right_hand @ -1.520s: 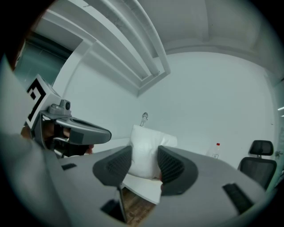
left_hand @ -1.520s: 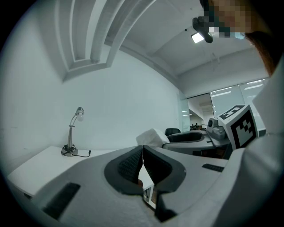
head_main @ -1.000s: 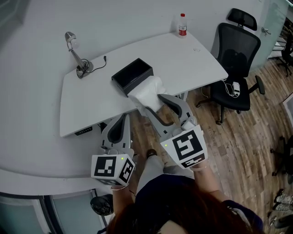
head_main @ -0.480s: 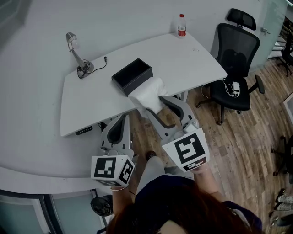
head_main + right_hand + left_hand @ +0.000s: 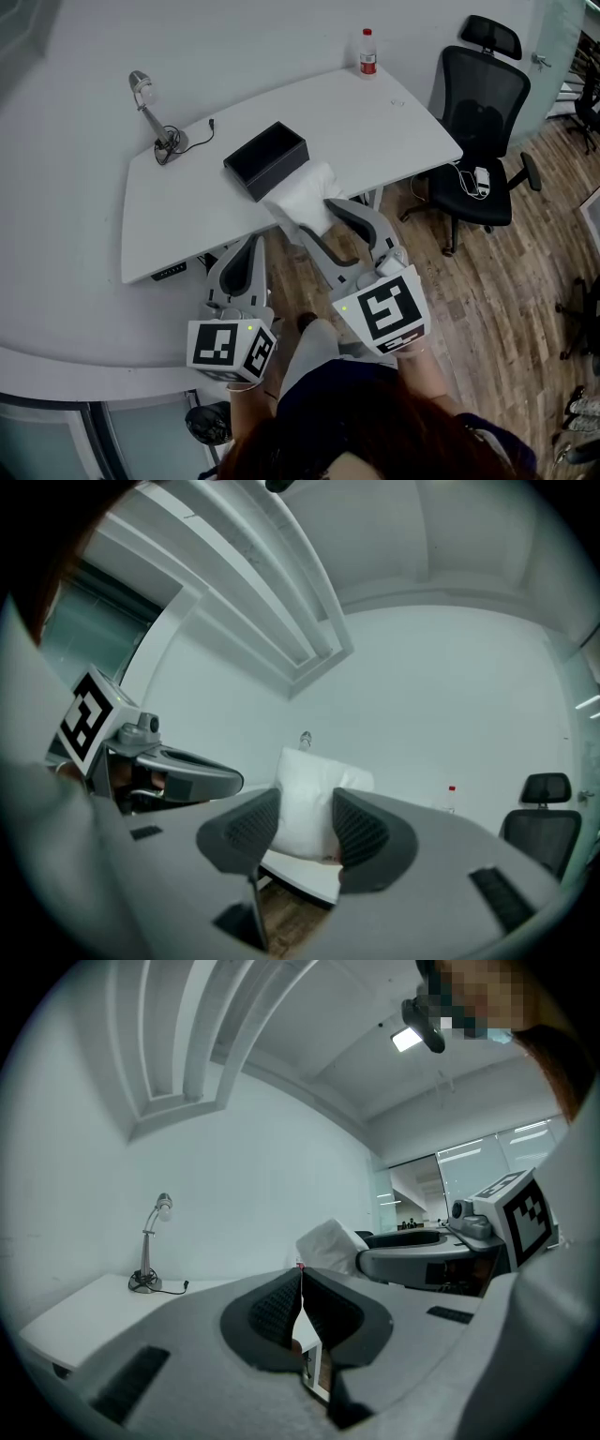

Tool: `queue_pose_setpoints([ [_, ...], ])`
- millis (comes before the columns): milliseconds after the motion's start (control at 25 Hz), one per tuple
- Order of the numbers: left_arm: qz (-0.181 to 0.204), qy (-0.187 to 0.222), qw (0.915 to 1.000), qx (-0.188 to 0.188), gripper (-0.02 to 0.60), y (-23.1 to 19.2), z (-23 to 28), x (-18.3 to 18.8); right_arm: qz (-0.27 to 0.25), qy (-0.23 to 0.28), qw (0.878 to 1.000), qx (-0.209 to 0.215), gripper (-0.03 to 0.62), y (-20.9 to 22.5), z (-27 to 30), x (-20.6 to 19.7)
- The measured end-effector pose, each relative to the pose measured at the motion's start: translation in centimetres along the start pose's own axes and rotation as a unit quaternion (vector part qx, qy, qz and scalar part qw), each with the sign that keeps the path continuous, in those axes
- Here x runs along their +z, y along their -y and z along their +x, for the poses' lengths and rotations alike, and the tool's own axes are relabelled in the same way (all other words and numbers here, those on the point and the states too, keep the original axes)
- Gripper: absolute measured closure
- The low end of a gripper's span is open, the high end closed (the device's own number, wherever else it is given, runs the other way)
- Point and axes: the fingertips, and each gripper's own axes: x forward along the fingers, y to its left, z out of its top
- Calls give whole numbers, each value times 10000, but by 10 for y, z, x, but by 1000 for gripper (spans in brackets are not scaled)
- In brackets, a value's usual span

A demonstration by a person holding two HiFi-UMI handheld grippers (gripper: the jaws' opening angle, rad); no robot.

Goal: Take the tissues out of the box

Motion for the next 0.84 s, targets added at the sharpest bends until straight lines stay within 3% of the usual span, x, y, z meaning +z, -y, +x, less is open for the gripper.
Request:
queue_pose_setpoints([
  [840,23,-68,9999,97,560,-2,9,-4,74,20,9999,137,405,6,10,-6],
])
